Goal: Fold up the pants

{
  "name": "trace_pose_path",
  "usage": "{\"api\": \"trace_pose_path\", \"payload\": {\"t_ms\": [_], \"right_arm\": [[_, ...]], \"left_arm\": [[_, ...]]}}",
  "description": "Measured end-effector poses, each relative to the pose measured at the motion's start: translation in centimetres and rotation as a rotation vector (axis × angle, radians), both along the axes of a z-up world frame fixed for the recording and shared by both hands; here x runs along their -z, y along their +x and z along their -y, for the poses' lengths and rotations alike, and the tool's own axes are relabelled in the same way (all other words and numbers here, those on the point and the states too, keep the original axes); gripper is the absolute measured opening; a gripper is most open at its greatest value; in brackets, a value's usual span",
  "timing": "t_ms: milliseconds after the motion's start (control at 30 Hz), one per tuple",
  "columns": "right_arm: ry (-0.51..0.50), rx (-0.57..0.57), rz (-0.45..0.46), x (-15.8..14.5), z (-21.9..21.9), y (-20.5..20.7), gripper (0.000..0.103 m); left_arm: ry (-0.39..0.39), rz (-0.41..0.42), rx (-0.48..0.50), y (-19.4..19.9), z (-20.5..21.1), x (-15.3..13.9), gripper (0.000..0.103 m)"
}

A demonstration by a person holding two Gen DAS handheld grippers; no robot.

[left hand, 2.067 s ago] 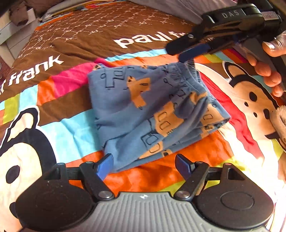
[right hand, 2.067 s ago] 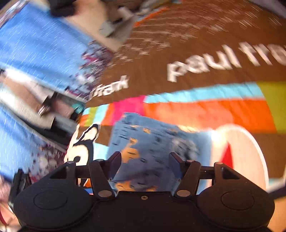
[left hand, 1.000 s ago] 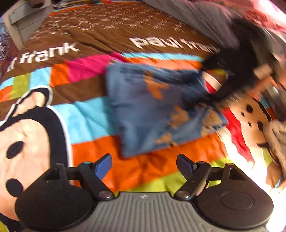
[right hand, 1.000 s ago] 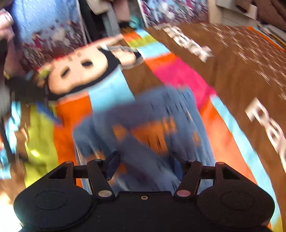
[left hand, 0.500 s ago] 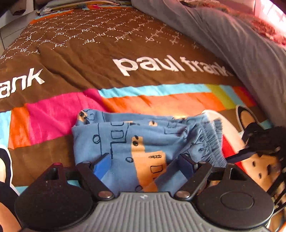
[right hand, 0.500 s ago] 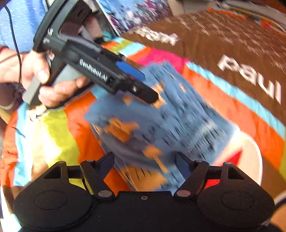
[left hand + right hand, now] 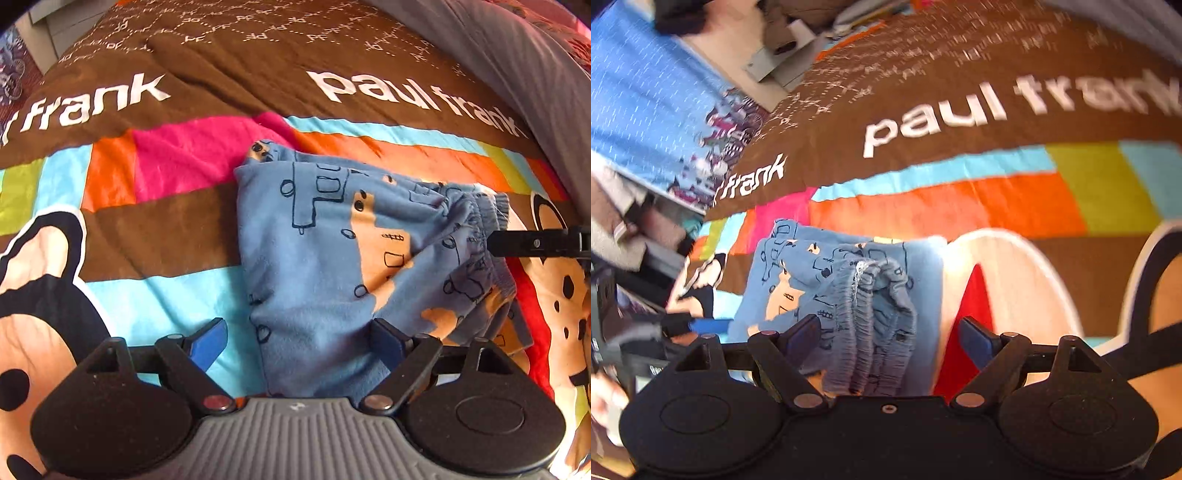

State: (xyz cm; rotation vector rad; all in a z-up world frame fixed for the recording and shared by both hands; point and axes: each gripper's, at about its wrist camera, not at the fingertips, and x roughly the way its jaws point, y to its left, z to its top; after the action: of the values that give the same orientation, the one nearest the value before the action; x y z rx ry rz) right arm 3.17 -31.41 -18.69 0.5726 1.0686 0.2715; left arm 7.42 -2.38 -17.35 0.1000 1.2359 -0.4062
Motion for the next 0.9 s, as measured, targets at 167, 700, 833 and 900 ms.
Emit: {"api": "trace_pose_path", "payload": {"t_ms": [167, 700, 833, 900], "right_arm": [[0.055, 0.042, -0.001, 0.4, 0.7, -0.3, 0.088], [0.15, 0.149, -0.007, 1.0, 1.5, -2.8, 0.09], [0.198, 0.2, -0.001, 1.4, 1.8, -3.4, 0.091], [0.221, 0.202, 0.001, 1.5, 1.7, -3.5, 0.092]], "left_arm": [[-0.011, -0.012, -0.026, 0.5, -0.4, 0.3, 0.092], [-0.079, -0.057, -0.085, 2.9, -0.4, 1.7, 0.102], [-0.091, -0.061, -0.068, 3.0, -0.4, 1.8, 0.102], [-0.153, -0.073, -0.049, 2.8, -0.6, 1.5, 0.102]]}}
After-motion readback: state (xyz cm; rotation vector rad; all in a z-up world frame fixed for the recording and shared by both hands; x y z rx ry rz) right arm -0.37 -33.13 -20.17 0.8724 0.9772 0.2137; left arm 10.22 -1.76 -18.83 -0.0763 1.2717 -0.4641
